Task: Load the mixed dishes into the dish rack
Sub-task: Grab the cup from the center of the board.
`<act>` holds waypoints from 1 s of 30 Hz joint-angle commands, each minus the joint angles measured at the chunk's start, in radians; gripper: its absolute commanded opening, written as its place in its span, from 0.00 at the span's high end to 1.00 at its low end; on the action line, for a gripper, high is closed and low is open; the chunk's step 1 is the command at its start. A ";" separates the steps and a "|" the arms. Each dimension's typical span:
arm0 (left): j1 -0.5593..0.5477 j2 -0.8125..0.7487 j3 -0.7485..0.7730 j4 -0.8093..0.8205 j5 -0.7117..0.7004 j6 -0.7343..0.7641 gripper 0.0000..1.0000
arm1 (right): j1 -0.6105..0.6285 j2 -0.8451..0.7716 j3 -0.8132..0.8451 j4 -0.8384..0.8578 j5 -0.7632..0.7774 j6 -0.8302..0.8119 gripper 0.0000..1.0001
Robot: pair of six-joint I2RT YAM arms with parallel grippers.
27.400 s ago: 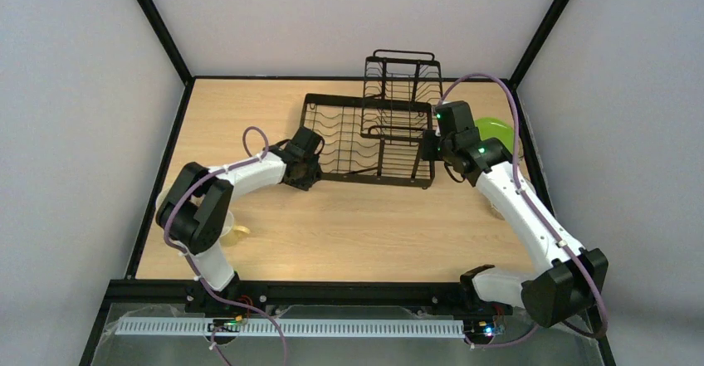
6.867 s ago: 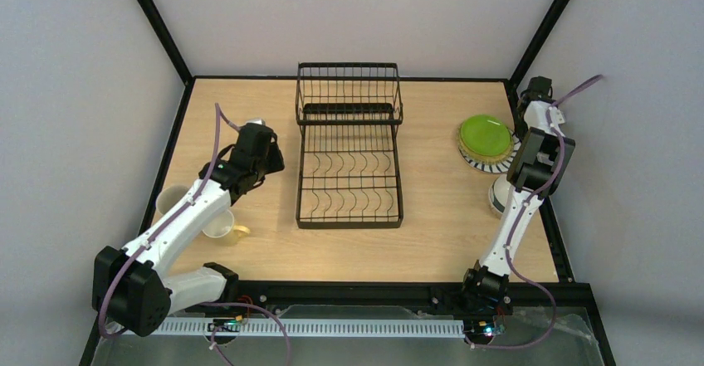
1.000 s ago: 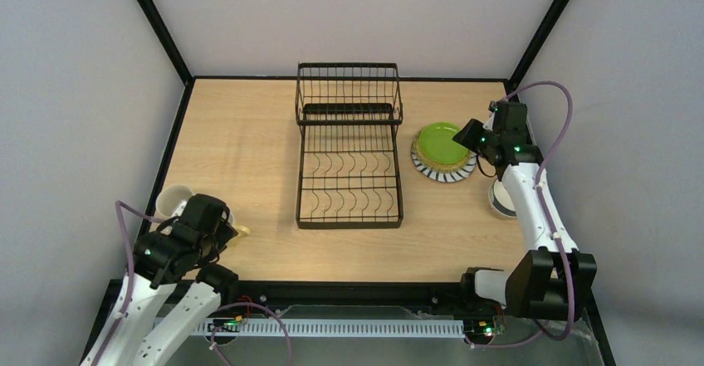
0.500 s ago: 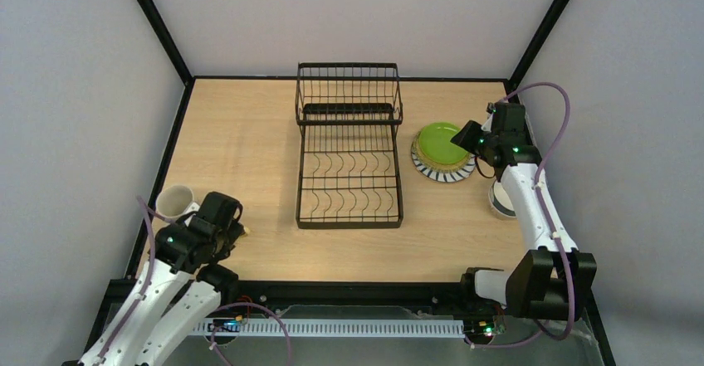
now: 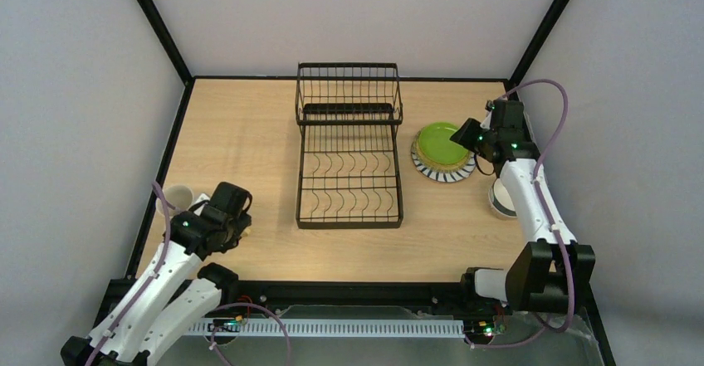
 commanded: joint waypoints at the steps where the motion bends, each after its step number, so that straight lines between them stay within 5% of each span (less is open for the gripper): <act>1: -0.008 0.045 -0.002 0.047 -0.029 0.003 0.17 | 0.004 0.017 0.033 0.028 -0.011 -0.012 0.05; 12: -0.014 0.086 -0.045 0.072 -0.030 0.011 0.20 | 0.004 0.042 0.038 0.038 -0.010 -0.014 0.05; 23: -0.014 0.097 -0.115 0.091 -0.017 0.025 0.44 | 0.004 0.037 0.032 0.040 -0.011 -0.012 0.05; 30: -0.014 0.096 -0.121 0.075 -0.021 0.032 0.70 | 0.004 0.015 0.004 0.044 -0.010 -0.011 0.05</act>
